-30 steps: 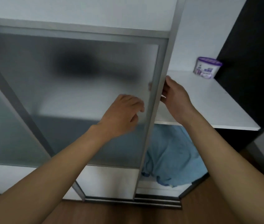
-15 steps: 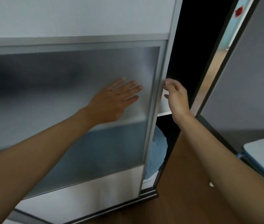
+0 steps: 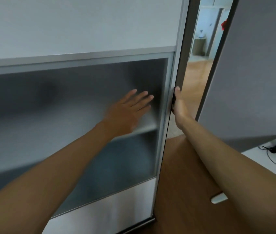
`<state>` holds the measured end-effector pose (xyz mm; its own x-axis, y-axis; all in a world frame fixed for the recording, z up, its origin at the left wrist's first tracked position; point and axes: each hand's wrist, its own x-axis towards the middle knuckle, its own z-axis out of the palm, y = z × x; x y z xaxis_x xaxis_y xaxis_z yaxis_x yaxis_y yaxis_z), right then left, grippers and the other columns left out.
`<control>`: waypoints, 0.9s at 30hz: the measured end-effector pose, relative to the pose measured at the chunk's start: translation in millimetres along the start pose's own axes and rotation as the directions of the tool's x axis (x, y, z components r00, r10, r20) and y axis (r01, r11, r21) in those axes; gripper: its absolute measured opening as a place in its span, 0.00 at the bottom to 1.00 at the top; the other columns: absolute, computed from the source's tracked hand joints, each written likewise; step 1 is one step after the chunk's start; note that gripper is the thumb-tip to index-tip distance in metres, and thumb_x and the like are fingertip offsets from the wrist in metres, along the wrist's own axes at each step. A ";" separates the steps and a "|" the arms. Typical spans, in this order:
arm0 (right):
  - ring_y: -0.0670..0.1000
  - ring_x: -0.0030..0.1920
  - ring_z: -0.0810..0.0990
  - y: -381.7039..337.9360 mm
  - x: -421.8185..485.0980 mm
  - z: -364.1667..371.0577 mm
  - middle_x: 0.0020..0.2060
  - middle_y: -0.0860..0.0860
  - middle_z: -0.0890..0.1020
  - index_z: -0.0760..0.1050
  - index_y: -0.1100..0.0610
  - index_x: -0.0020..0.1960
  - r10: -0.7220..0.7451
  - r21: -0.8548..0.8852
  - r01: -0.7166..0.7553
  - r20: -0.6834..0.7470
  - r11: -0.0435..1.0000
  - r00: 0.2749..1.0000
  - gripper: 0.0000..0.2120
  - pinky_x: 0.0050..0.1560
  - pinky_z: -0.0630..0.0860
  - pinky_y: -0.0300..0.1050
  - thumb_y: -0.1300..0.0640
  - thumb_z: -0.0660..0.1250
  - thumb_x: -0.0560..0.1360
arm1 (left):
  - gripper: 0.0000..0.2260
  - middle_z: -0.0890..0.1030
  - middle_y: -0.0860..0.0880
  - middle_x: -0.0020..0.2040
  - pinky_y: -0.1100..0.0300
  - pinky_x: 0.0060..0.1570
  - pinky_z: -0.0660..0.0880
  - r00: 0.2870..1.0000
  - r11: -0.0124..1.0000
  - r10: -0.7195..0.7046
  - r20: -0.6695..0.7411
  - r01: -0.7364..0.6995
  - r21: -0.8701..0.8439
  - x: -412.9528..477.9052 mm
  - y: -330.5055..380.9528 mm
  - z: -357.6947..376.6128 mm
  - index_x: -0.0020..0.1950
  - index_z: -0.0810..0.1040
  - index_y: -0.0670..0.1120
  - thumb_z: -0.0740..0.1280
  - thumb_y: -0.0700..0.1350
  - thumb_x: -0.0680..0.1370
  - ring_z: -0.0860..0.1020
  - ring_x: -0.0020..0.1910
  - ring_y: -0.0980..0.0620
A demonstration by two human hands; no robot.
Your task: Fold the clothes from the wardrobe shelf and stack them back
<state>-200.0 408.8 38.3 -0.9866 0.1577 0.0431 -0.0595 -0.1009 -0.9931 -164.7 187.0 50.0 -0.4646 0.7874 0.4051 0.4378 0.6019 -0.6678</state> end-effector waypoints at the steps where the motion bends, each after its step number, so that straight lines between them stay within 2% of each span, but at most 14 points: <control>1: 0.50 0.69 0.73 -1.0 -0.9 -3.2 0.70 0.52 0.75 0.69 0.52 0.74 -0.028 -0.021 0.029 0.034 0.999 0.999 0.28 0.73 0.65 0.51 0.36 0.51 0.82 | 0.27 0.63 0.44 0.79 0.42 0.77 0.52 1.000 1.000 -0.005 0.000 0.005 -0.003 4.6 3.1 0.1 0.72 0.73 0.44 0.65 0.43 0.72 0.60 0.78 0.42; 3: 0.51 0.65 0.76 -2.8 -0.3 -9.1 0.64 0.52 0.79 0.73 0.53 0.69 -0.070 -0.126 0.077 0.060 0.989 0.996 0.28 0.67 0.70 0.51 0.36 0.53 0.81 | 0.28 0.62 0.44 0.79 0.43 0.77 0.51 1.000 1.000 -0.011 0.013 0.011 -0.006 12.1 8.1 1.5 0.73 0.72 0.44 0.59 0.44 0.73 0.60 0.78 0.42; 5: 0.52 0.59 0.77 -3.6 2.4 -14.8 0.57 0.52 0.79 0.73 0.58 0.64 -0.106 -0.226 0.103 -0.003 0.969 0.994 0.25 0.59 0.72 0.49 0.38 0.56 0.82 | 0.30 0.61 0.45 0.80 0.43 0.78 0.50 0.999 1.000 -0.017 0.040 0.017 0.021 16.5 13.0 3.6 0.76 0.69 0.45 0.56 0.45 0.73 0.58 0.79 0.42; 7: 0.52 0.51 0.77 -3.1 4.6 -19.7 0.48 0.52 0.79 0.74 0.60 0.57 -0.152 -0.248 0.134 -0.056 0.959 0.987 0.22 0.51 0.72 0.47 0.41 0.56 0.83 | 0.31 0.59 0.45 0.80 0.44 0.78 0.47 0.998 0.998 -0.029 0.058 0.026 0.053 20.6 17.7 7.0 0.77 0.66 0.46 0.56 0.45 0.72 0.57 0.79 0.43; 10: 0.52 0.48 0.77 -1.6 6.9 -24.9 0.47 0.56 0.79 0.75 0.63 0.56 -0.185 -0.256 0.159 -0.079 0.954 0.980 0.24 0.50 0.72 0.47 0.43 0.54 0.84 | 0.32 0.58 0.45 0.81 0.45 0.78 0.45 0.998 0.998 -0.032 0.063 0.028 0.062 27.5 22.2 11.5 0.78 0.65 0.46 0.56 0.45 0.72 0.56 0.80 0.43; 12: 0.50 0.45 0.76 0.5 8.2 -25.2 0.46 0.56 0.78 0.76 0.64 0.56 -0.210 -0.278 0.177 -0.091 0.944 0.974 0.24 0.46 0.71 0.45 0.44 0.53 0.84 | 0.32 0.57 0.45 0.81 0.44 0.78 0.45 0.997 0.997 -0.041 0.067 0.036 0.067 28.8 24.3 13.4 0.78 0.64 0.46 0.56 0.45 0.72 0.55 0.80 0.43; 18: 0.42 0.38 0.73 7.3 13.1 -18.6 0.38 0.47 0.75 0.75 0.58 0.48 -0.270 -0.314 0.215 -0.142 0.925 0.952 0.19 0.34 0.67 0.27 0.45 0.55 0.84 | 0.32 0.55 0.45 0.81 0.43 0.77 0.39 0.991 0.993 -0.059 0.117 0.045 0.113 27.1 25.3 13.6 0.79 0.62 0.47 0.58 0.46 0.73 0.51 0.80 0.43; 21: 0.42 0.37 0.73 8.0 10.4 -15.0 0.36 0.46 0.75 0.74 0.58 0.46 -0.283 -0.302 0.227 -0.155 0.926 0.946 0.17 0.34 0.67 0.25 0.47 0.55 0.85 | 0.32 0.53 0.46 0.82 0.43 0.77 0.38 0.987 0.993 -0.065 0.150 0.049 0.109 26.5 25.0 11.1 0.79 0.60 0.47 0.59 0.47 0.73 0.49 0.80 0.43; 24: 0.46 0.38 0.74 1.7 3.9 -15.3 0.38 0.50 0.75 0.74 0.60 0.48 -0.257 -0.260 0.212 -0.155 0.942 0.954 0.15 0.36 0.68 0.27 0.50 0.56 0.85 | 0.31 0.53 0.45 0.82 0.43 0.77 0.40 0.983 0.996 -0.052 0.176 0.037 0.087 26.3 25.2 3.5 0.79 0.61 0.46 0.55 0.46 0.74 0.50 0.80 0.42; 26: 0.53 0.46 0.77 -0.1 -2.0 -19.0 0.46 0.58 0.79 0.74 0.63 0.54 -0.220 -0.224 0.190 -0.116 0.956 0.969 0.11 0.50 0.75 0.40 0.56 0.58 0.84 | 0.31 0.54 0.44 0.81 0.42 0.77 0.44 0.983 0.998 -0.057 0.176 0.055 0.019 25.7 26.8 -2.4 0.78 0.63 0.44 0.53 0.46 0.74 0.52 0.80 0.42; 27: 0.55 0.54 0.78 -1.8 -10.5 -20.6 0.55 0.59 0.79 0.74 0.63 0.61 -0.184 -0.194 0.164 -0.092 0.967 0.979 0.11 0.58 0.76 0.47 0.59 0.58 0.84 | 0.31 0.56 0.43 0.81 0.42 0.78 0.46 0.983 0.997 -0.072 0.170 0.077 -0.023 24.6 26.1 -10.1 0.78 0.63 0.43 0.53 0.45 0.74 0.54 0.80 0.42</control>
<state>-186.4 427.5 37.4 -0.9405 0.2629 0.2152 -0.1897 0.1191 -0.9746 -156.9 223.4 48.9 -0.6189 0.7081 0.3399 0.4187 0.6636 -0.6199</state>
